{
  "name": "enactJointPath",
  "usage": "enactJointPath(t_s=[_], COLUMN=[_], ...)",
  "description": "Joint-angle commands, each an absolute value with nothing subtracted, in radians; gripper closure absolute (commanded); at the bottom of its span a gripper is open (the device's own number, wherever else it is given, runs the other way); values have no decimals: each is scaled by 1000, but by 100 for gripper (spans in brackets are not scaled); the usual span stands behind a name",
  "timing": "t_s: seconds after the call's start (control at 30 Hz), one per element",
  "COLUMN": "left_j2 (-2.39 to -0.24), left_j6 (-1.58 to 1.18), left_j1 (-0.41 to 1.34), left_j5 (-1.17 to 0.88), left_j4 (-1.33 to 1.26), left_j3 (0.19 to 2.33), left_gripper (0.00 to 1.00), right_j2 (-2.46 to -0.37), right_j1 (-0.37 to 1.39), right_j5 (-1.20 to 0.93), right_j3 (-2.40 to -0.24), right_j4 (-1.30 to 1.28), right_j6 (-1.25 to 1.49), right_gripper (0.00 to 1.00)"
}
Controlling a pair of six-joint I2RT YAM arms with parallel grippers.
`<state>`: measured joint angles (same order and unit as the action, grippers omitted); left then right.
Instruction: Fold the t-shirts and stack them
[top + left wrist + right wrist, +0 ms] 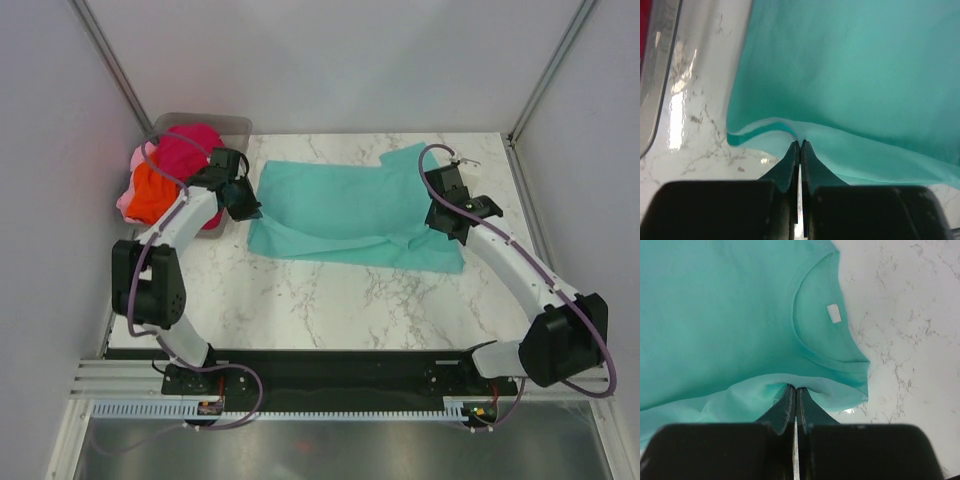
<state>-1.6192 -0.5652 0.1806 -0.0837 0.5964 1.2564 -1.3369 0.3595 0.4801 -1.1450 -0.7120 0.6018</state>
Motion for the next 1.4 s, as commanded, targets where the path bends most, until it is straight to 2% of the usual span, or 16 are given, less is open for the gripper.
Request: enactJointPath(t_s=[0.0, 0.17, 0.23, 0.27, 0.3, 0.33, 0.37, 0.43, 0.5, 0.53, 0.6, 0.67, 0.83, 1.03, 1.37], left_j2=[-1739, -1880, -1956, -1983, -2032, -2064, -2091, -2117, -2062, -1981, -1875, -1728, -1563, -1591, -1683], left_j6=[-494, -492, -488, -485, -473, -469, -462, -459, -468, -472, -485, -512, -555, -592, -689], left_j1=[179, 170, 164, 160, 152, 147, 137, 135, 138, 140, 144, 146, 144, 144, 144], left_j5=[-88, -74, -66, -67, -67, -66, -66, -35, -5, -2, 31, 34, 5, 5, 57], left_j4=[637, 676, 707, 715, 753, 784, 829, 948, 960, 939, 892, 807, 631, 509, 402], left_j3=[1385, 1527, 1587, 1647, 1687, 1734, 1840, 1952, 1925, 1846, 1731, 1529, 1162, 1051, 1034], left_gripper=[98, 97, 91, 77, 67, 59, 47, 37, 34, 33, 33, 33, 34, 23, 24], right_j2=[-1403, -1546, -1622, -1650, -1711, -1741, -1764, -1789, -1728, -1697, -1591, -1510, -1261, -1215, -1319], right_j1=[322, 266, 247, 220, 203, 186, 149, 120, 83, 71, 29, 5, 5, 5, -51], right_j5=[428, 385, 362, 339, 321, 296, 255, 241, 236, 235, 185, 146, -41, -29, -6], right_j3=[-1206, -1267, -1313, -1336, -1363, -1424, -1454, -1508, -1485, -1427, -1341, -1179, -835, -704, -634], right_j4=[-623, -584, -557, -554, -555, -555, -558, -587, -588, -588, -577, -563, -479, -457, -328], right_j6=[519, 494, 477, 471, 463, 442, 433, 422, 410, 413, 436, 480, 561, 568, 588], right_gripper=[100, 100, 96, 89, 66, 55, 39, 31, 17, 15, 12, 11, 11, 12, 19])
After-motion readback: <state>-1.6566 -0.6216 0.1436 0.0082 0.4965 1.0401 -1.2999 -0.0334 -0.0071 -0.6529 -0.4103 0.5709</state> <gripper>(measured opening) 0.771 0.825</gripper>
